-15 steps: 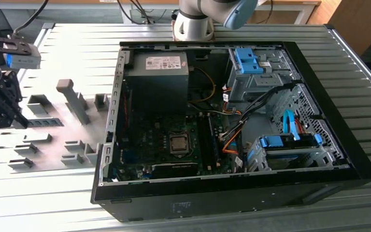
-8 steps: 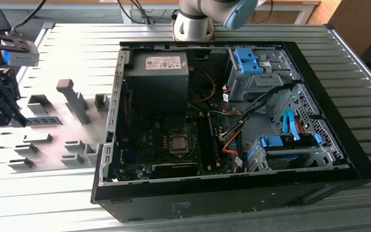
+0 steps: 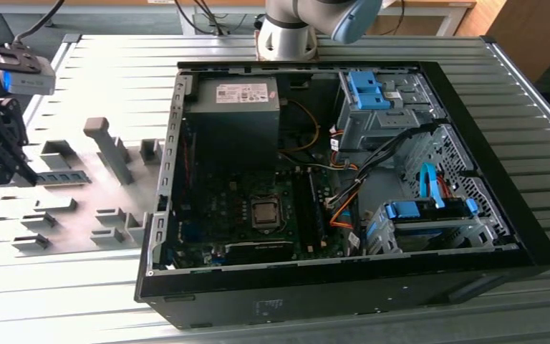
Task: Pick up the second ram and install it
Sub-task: 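Pick up the second ram and move it above second insertion slot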
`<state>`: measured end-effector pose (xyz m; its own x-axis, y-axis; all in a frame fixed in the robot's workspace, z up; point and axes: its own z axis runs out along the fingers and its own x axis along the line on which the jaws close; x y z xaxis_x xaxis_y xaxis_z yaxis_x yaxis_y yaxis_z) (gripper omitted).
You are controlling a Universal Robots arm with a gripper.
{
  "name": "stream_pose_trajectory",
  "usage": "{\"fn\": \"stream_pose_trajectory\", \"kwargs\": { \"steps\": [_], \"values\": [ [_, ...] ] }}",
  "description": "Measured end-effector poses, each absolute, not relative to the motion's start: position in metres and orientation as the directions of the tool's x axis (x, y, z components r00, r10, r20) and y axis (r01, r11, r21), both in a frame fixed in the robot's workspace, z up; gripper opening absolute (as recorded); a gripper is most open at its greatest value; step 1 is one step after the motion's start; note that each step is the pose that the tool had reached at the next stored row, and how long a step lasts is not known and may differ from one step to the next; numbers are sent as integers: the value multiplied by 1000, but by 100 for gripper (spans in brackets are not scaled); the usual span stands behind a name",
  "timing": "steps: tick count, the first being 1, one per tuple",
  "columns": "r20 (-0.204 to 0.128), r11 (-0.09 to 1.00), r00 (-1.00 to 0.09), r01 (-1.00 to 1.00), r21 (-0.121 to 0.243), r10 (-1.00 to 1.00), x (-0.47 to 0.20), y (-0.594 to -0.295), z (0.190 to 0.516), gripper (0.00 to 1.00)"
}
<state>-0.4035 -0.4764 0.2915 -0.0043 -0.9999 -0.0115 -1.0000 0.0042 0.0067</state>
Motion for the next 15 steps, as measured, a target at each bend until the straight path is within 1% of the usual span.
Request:
{"fn": "stream_pose_trajectory", "kwargs": {
  "steps": [15],
  "values": [
    [-11,4,-4,-1000,7,-1000,-403,-476,299,14]
  ]
}}
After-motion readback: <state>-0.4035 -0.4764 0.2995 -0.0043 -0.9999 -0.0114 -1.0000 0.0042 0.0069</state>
